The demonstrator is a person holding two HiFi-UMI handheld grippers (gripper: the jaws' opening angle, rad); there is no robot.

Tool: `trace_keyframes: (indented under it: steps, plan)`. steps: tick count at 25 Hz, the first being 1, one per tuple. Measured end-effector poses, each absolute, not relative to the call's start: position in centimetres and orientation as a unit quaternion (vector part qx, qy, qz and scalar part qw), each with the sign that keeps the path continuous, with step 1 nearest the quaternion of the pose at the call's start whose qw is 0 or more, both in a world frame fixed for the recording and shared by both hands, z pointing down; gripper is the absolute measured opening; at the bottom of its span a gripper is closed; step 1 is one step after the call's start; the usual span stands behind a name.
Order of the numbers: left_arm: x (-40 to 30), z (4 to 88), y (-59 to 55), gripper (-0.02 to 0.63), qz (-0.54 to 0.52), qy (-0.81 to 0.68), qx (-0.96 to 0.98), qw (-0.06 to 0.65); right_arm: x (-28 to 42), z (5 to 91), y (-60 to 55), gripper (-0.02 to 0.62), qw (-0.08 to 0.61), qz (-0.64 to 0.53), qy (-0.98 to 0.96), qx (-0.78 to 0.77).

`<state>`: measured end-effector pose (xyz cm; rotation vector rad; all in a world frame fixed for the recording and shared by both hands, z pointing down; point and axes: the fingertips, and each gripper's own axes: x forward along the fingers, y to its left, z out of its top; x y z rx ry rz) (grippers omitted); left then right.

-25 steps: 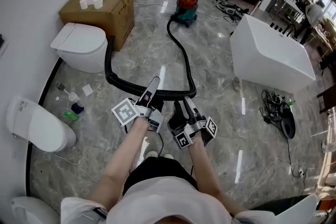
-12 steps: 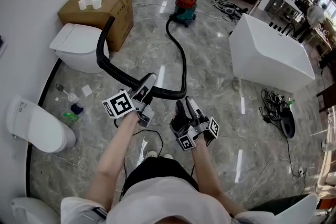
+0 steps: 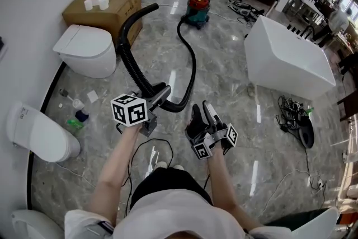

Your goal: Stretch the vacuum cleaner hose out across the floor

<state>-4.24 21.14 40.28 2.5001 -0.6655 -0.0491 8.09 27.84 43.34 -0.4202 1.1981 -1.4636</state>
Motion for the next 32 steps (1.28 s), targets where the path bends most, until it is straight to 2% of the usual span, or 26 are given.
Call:
trace_keyframes:
  steps: [9,20,26,32]
  plan:
    - [-1.9,42.0,22.2,0.117,0.109,-0.229,0.954,0.162,9.1,42.3,27.6,0.19,0.568,-0.608,0.524,-0.182]
    - [0.0,46.4,24.4,0.115,0.274,-0.17,0.946,0.028,9.3,40.4,28.2,0.19,0.533,-0.576,0.587,-0.201]
    - [0.0,49.6,26.5,0.115,0.352,-0.116,0.928,-0.023,10.1,38.6,28.9,0.19,0.51,-0.548,0.626,-0.219]
    - [-0.1,52.0,28.2,0.115,0.411,-0.077,0.906,-0.068,11.6,38.6,29.2,0.19,0.518,-0.538,0.622,-0.233]
